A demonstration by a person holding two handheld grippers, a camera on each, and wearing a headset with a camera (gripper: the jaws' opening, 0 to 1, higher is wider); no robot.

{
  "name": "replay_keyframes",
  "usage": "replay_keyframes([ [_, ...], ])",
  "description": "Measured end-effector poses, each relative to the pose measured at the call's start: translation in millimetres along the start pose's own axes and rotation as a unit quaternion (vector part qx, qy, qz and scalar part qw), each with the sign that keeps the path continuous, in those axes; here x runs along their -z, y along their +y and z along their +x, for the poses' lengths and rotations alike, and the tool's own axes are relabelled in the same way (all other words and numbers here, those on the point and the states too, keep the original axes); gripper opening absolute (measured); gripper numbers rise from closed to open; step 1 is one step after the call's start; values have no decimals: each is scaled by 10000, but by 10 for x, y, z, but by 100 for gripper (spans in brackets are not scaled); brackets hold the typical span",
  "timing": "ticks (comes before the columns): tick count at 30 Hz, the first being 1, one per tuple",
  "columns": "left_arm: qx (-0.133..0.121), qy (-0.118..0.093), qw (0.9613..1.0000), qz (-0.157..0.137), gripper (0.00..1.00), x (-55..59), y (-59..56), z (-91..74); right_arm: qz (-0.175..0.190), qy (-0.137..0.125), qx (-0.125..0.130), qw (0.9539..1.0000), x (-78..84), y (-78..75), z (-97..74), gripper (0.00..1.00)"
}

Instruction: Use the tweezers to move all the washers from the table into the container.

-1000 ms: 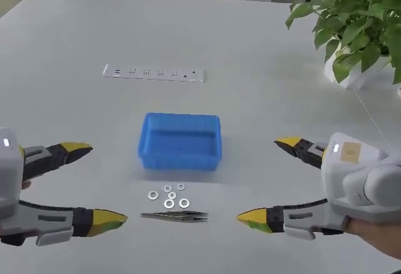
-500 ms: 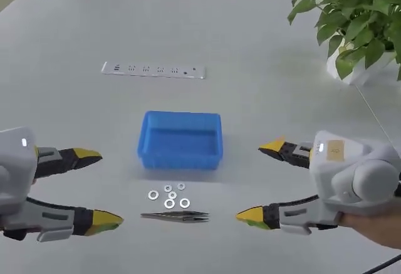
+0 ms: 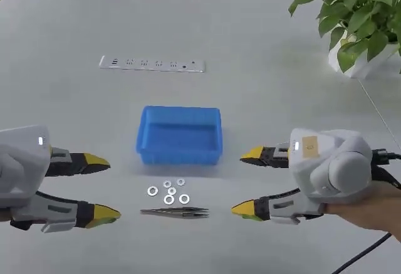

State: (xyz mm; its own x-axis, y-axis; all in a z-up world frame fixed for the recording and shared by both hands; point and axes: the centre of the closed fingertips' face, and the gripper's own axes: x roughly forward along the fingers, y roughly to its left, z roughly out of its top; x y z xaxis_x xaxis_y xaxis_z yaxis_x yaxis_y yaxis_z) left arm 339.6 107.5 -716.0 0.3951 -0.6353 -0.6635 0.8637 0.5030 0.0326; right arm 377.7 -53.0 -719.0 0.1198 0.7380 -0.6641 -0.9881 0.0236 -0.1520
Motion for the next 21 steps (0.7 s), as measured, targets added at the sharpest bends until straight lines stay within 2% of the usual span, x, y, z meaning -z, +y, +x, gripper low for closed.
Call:
replay_keyframes([
  [7,148,182,9997,114,45,71,14,96,-258,216,-290,9990,54,59,132,41],
  [14,480,392,9978,244,37,142,-67,248,-503,462,-621,9957,133,145,299,32],
  [21,675,547,9956,360,29,189,-99,377,-602,555,-901,9926,168,218,453,26],
])
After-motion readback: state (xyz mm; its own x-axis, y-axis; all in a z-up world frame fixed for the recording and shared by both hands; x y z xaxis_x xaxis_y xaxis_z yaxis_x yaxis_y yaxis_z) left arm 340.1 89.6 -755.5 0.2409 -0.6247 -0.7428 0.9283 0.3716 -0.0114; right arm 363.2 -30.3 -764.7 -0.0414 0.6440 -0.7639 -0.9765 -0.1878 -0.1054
